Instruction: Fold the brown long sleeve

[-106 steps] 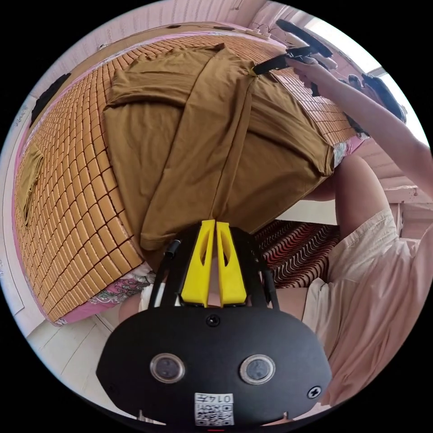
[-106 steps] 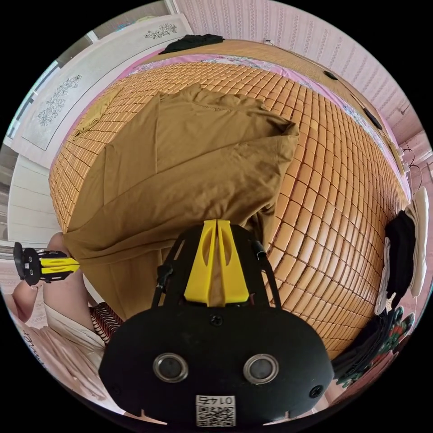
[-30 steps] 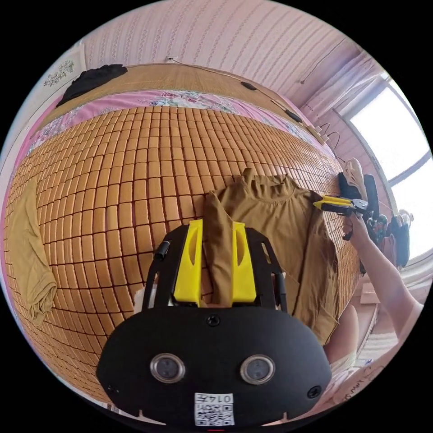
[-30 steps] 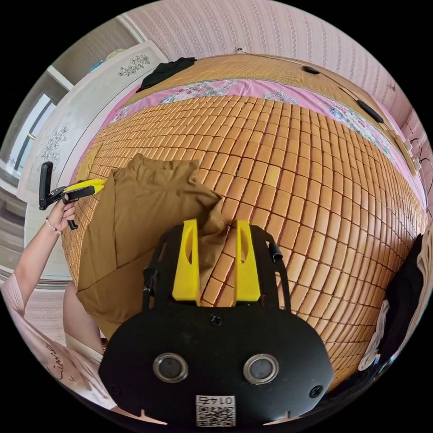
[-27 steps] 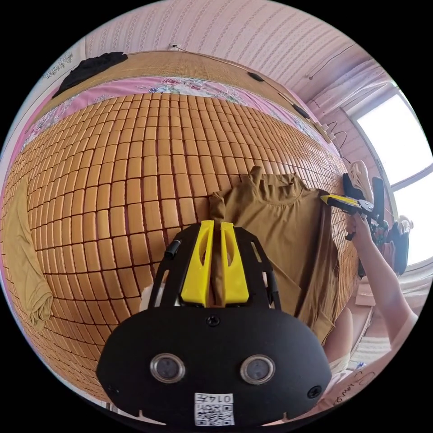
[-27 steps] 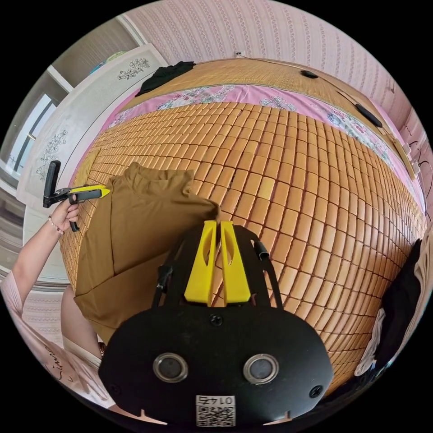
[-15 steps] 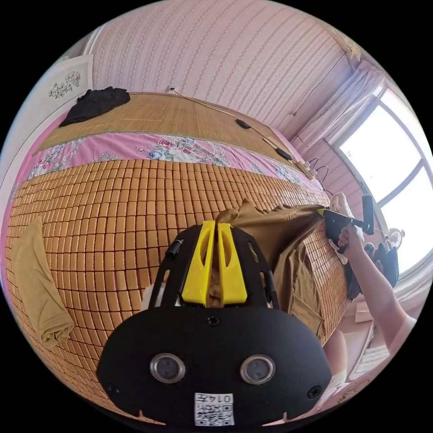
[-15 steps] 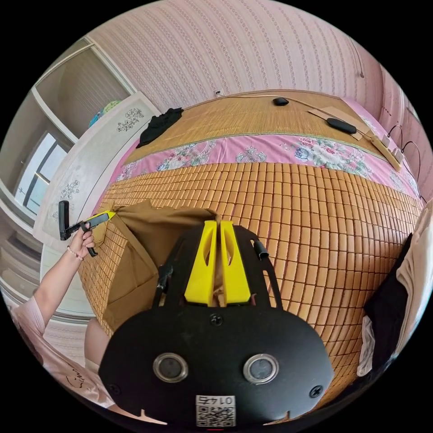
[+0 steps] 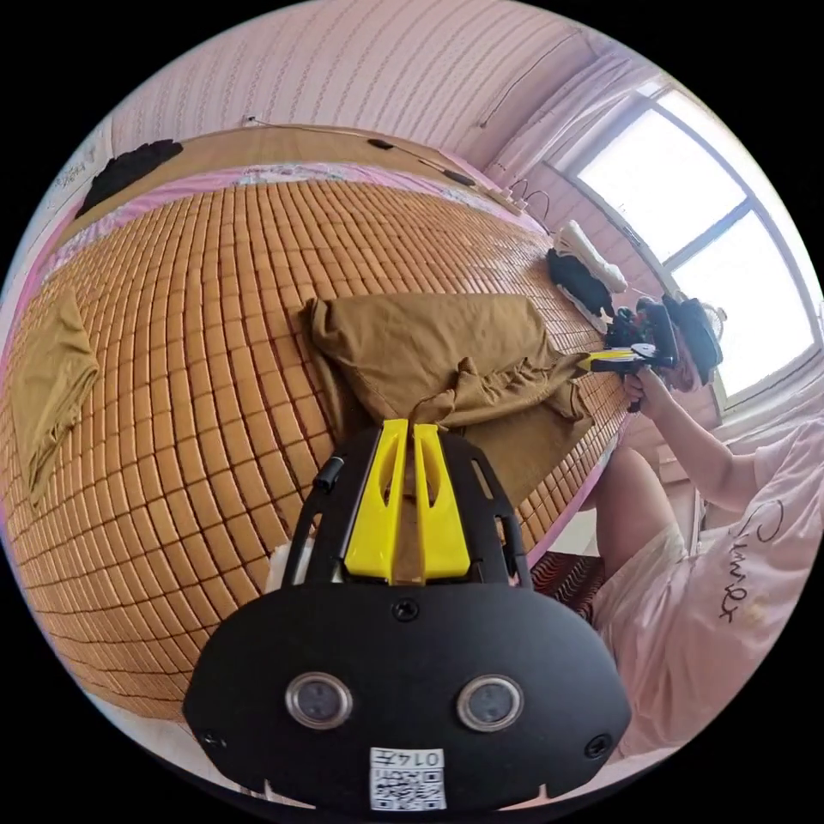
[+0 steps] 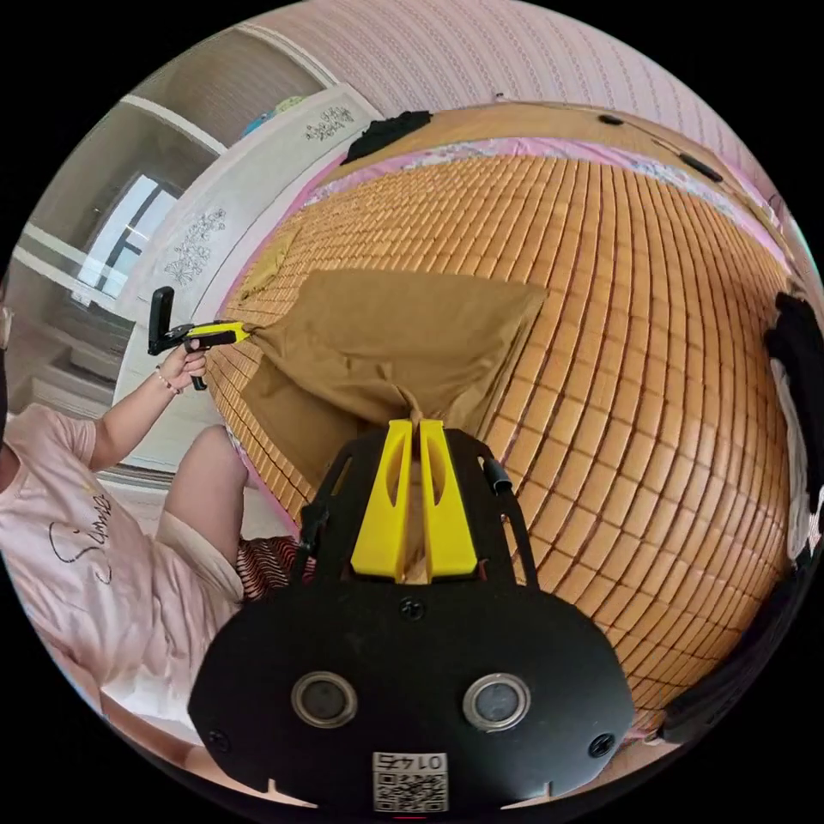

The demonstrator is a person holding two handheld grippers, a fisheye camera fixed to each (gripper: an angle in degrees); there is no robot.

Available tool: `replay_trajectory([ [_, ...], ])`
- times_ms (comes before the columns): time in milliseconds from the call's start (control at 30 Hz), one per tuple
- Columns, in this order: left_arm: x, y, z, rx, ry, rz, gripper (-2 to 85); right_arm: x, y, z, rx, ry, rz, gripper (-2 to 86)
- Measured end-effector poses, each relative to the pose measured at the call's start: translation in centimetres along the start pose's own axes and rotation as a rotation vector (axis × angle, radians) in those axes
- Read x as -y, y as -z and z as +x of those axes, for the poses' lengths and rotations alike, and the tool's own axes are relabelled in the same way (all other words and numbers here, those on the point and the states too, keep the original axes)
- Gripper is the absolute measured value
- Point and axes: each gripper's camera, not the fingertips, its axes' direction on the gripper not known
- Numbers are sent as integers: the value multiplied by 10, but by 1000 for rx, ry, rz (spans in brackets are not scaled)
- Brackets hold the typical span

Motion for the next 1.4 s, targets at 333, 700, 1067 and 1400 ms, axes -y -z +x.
replay_trajectory([
  [333, -15, 22, 10, -36, 69, 129, -9, -27, 25, -20, 63, -60, 254, 8],
  [700, -28, -6, 36, 161, 80, -29, 42, -19, -27, -31, -84, -100, 56, 44],
  [1067, 39, -34, 136, 98, -117, 14, 62, 90, -82, -118, -112, 102, 33, 86],
  [1400, 9, -42, 170, -19, -174, -52, -4, 90, -70, -150, -24, 251, 64, 3],
])
